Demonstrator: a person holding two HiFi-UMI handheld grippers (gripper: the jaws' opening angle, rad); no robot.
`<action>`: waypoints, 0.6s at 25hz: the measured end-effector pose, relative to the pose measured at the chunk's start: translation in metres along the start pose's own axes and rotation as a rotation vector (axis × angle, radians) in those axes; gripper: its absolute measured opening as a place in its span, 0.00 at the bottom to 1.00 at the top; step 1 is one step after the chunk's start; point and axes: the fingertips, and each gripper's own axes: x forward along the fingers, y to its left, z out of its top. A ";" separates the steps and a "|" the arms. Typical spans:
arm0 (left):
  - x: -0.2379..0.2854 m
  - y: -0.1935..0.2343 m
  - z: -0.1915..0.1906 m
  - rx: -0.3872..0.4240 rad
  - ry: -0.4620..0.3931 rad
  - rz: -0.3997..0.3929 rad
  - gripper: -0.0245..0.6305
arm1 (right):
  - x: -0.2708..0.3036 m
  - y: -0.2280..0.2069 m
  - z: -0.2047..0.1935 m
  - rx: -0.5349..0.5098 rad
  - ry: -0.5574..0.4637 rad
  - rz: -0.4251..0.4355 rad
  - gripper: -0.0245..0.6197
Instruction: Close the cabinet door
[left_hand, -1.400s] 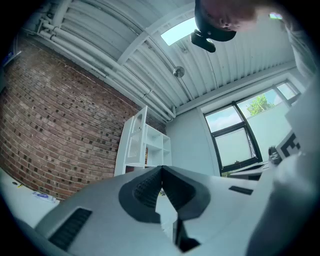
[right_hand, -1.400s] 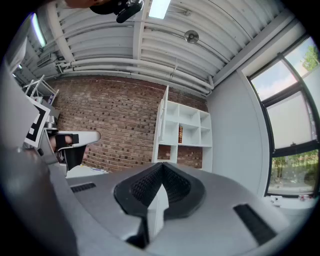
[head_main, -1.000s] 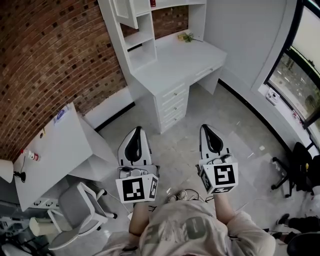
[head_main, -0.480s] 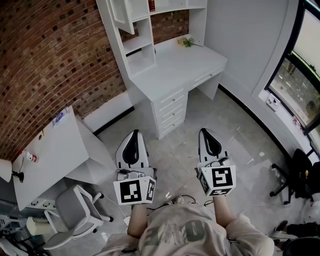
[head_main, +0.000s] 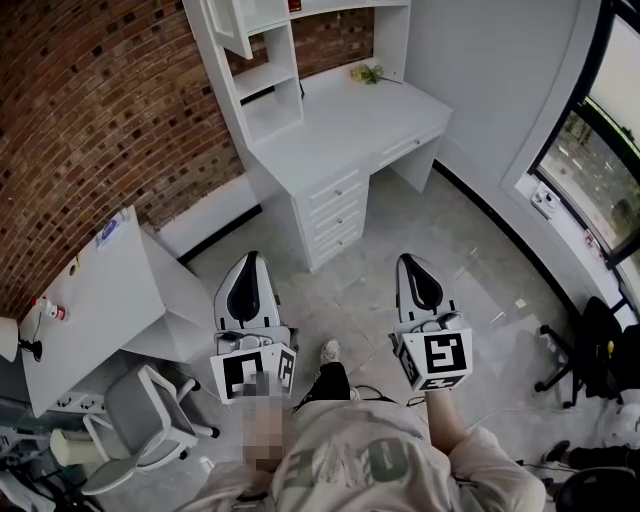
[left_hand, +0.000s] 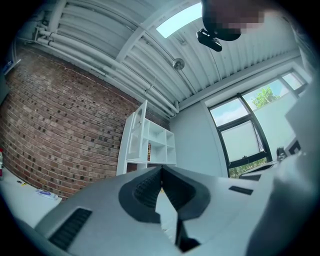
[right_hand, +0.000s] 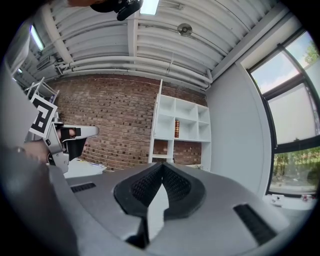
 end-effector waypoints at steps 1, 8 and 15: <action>0.004 0.000 -0.001 0.002 -0.001 0.003 0.06 | 0.001 -0.004 -0.001 -0.001 -0.004 -0.001 0.06; 0.027 0.000 -0.015 0.014 -0.002 -0.006 0.06 | 0.017 -0.011 -0.013 0.003 -0.004 0.028 0.06; 0.079 0.017 -0.042 0.005 -0.028 -0.004 0.06 | 0.073 -0.022 -0.030 -0.015 -0.016 0.042 0.06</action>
